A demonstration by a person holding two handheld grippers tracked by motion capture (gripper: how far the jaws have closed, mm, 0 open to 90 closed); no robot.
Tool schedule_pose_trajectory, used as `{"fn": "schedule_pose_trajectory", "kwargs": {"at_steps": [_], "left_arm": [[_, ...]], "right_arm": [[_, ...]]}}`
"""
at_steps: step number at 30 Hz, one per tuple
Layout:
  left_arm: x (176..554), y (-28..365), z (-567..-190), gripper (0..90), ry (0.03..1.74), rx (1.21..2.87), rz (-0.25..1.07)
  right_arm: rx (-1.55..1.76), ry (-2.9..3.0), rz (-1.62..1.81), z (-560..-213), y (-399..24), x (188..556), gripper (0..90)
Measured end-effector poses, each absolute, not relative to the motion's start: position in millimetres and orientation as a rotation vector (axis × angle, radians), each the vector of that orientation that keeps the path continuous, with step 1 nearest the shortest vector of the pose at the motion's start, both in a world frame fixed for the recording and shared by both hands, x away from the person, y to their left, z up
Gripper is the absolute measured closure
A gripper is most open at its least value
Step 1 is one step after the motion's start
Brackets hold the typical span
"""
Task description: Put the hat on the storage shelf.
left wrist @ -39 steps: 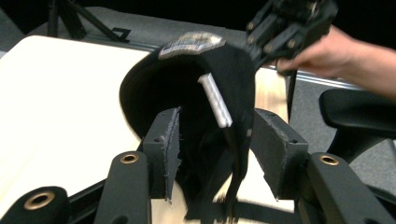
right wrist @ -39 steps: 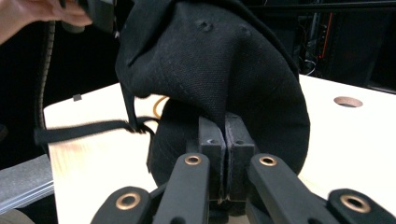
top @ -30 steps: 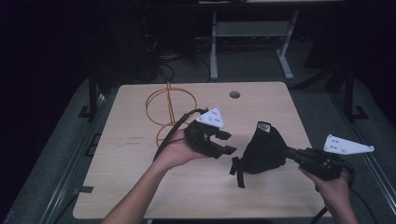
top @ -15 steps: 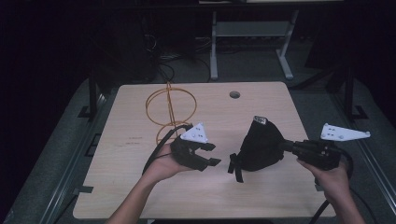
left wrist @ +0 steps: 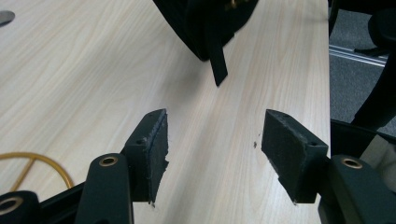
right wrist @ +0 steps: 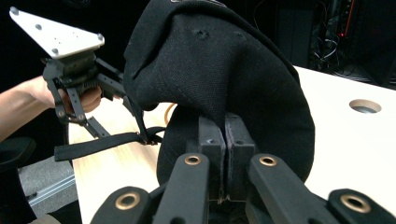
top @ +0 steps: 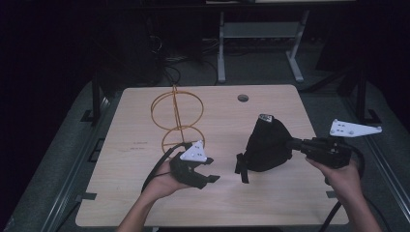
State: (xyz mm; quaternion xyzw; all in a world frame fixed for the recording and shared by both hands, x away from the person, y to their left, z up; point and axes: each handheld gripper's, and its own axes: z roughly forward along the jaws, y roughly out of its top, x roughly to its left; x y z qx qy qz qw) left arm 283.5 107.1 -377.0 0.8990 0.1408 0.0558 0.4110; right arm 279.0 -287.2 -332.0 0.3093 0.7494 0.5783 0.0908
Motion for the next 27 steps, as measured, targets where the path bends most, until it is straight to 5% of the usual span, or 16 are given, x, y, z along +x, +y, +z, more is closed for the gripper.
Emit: {"fn": "schedule_pose_trajectory", "kwargs": {"at_steps": [27], "left_arm": [[273, 128, -412, 36.9, 0.372, 2.319, 0.185]], "right_arm": [[0.813, 2.258, 1.718, -282, -246, 309, 87.9]]}}
